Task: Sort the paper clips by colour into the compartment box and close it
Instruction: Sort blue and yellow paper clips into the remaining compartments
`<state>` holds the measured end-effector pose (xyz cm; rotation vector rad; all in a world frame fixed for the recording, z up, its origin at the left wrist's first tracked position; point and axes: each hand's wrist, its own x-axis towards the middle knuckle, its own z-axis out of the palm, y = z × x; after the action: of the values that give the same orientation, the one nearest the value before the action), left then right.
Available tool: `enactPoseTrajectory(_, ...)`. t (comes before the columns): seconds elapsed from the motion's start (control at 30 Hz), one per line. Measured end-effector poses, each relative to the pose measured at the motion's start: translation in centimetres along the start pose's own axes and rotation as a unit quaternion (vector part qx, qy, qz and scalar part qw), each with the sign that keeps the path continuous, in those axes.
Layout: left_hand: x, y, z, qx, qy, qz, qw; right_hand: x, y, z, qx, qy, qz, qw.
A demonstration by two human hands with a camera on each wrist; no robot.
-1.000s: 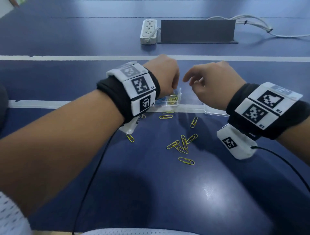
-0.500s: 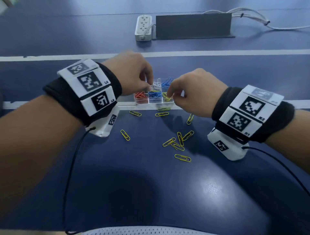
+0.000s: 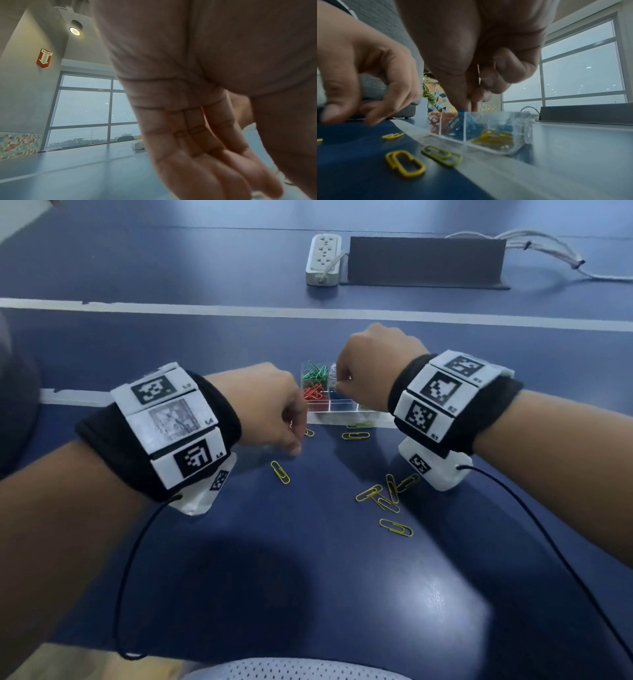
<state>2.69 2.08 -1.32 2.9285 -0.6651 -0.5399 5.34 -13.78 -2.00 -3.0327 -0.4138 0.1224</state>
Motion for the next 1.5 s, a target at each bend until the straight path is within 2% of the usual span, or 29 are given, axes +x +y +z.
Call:
enactPoseTrajectory(0.13, -0.8, 0.0, 0.8, -0.001, -0.064, 0.008, 0.998, 0.1, 0.0, -0.2, 0.011, -0.003, -0.008, 1.000)
enactPoseTrajectory(0.23, -1.1, 0.1, 1.0, -0.006, -0.084, 0.009, 0.996, 0.1, 0.1, 0.0, 0.035, -0.008, 0.002, 0.999)
enactPoseTrajectory(0.43, -1.3, 0.3, 1.1, -0.006, -0.082, 0.011, 0.997, 0.0, -0.2, -0.1, 0.057, -0.001, 0.013, 0.998)
enactPoseTrajectory(0.73, -1.3, 0.5, 1.3, 0.002, -0.078, 0.014, 0.997, 0.4, -0.8, -0.5, -0.050, 0.032, -0.028, 0.998)
enactPoseTrajectory(0.97, -1.3, 0.3, 1.3, 0.003, -0.079, 0.012, 0.997, 1.0, -0.5, -0.7, -0.026, 0.008, -0.012, 1.000)
enactPoseTrajectory(1.17, -1.6, 0.1, 1.4, 0.007, -0.071, 0.019, 0.997, 0.4, 0.6, -1.3, 0.019, 0.021, -0.025, 0.999)
enactPoseTrajectory(1.4, -1.6, 0.0, 1.1, -0.008, -0.068, 0.014, 0.998, -1.0, 1.9, -1.4, 0.002, -0.001, -0.001, 1.000)
enactPoseTrajectory(1.5, -1.4, 0.2, 1.3, 0.011, -0.072, 0.009, 0.997, -1.8, 1.4, -1.4, 0.012, 0.012, -0.020, 1.000)
